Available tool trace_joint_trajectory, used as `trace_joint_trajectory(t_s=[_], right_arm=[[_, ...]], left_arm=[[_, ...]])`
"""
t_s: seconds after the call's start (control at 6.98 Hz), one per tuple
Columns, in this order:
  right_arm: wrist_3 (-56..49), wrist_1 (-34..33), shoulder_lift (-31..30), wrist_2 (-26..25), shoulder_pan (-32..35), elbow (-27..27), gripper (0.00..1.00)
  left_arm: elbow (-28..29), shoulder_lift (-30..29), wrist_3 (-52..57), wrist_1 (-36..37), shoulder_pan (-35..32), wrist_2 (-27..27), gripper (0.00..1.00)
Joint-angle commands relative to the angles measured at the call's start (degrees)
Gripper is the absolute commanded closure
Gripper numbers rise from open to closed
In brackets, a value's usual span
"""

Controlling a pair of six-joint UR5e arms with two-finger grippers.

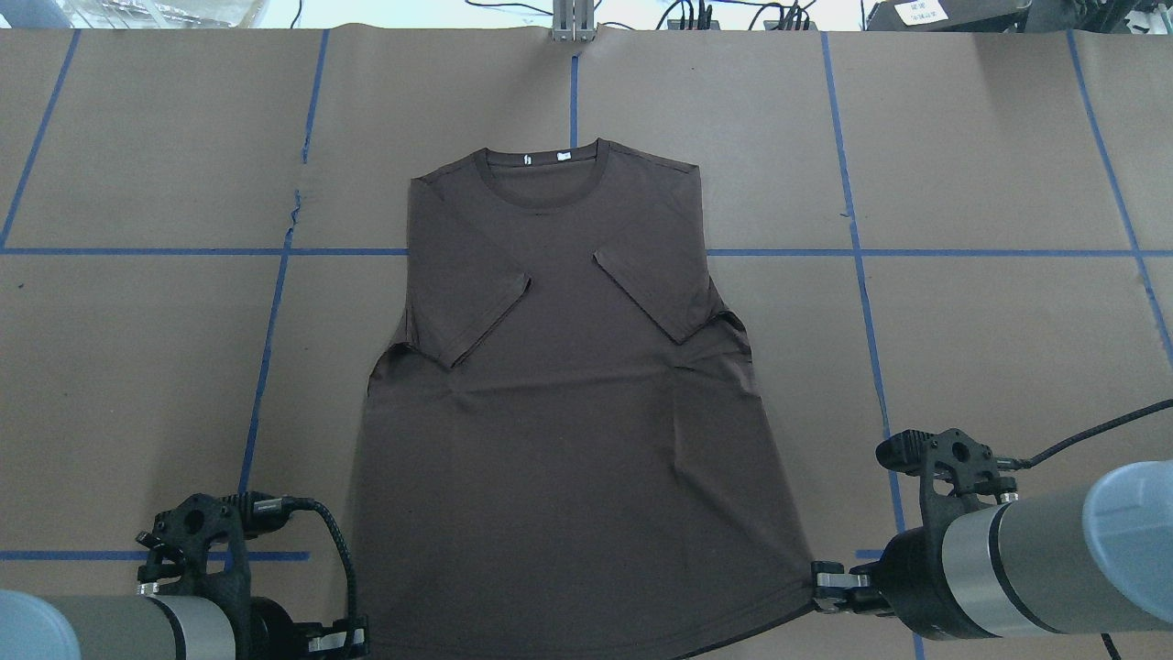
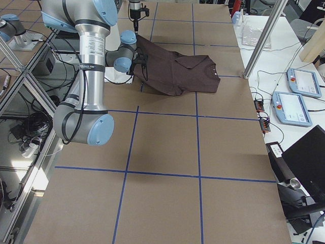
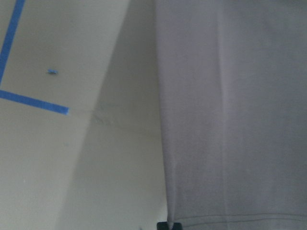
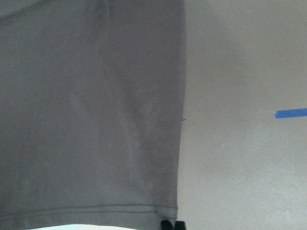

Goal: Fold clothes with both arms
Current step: 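Lift the hem with both grippers and carry it toward the collar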

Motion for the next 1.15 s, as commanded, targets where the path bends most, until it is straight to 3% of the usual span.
trace_joint_trajectory(t_s=[0.0, 0.29, 0.43, 0.72, 1.0], right_arm=[[-1.55, 0.0, 0.43, 0.78, 2.69, -0.57, 1.0], [-9.52, 0.0, 4.8, 1.13, 10.41, -4.86, 1.0], [-10.43, 0.09, 8.66, 1.31, 15.15, -9.5, 1.0], [-18.13, -0.08, 20.59, 6.81, 26.39, -23.54, 1.0], [-18.88, 0.26, 28.6, 7.37, 31.44, -33.31, 1.0]], left_arm=[[-1.19, -0.44, 1.6, 0.86, -0.87, -0.33, 1.0], [-0.32, -2.45, 6.83, 0.77, -7.79, -0.33, 1.0], [2.21, -3.42, 10.53, 0.77, -13.31, -0.5, 1.0], [13.68, -9.9, 18.42, 0.51, -24.65, -3.12, 1.0], [22.93, -12.92, 24.6, -2.29, -32.23, -3.76, 1.0]])
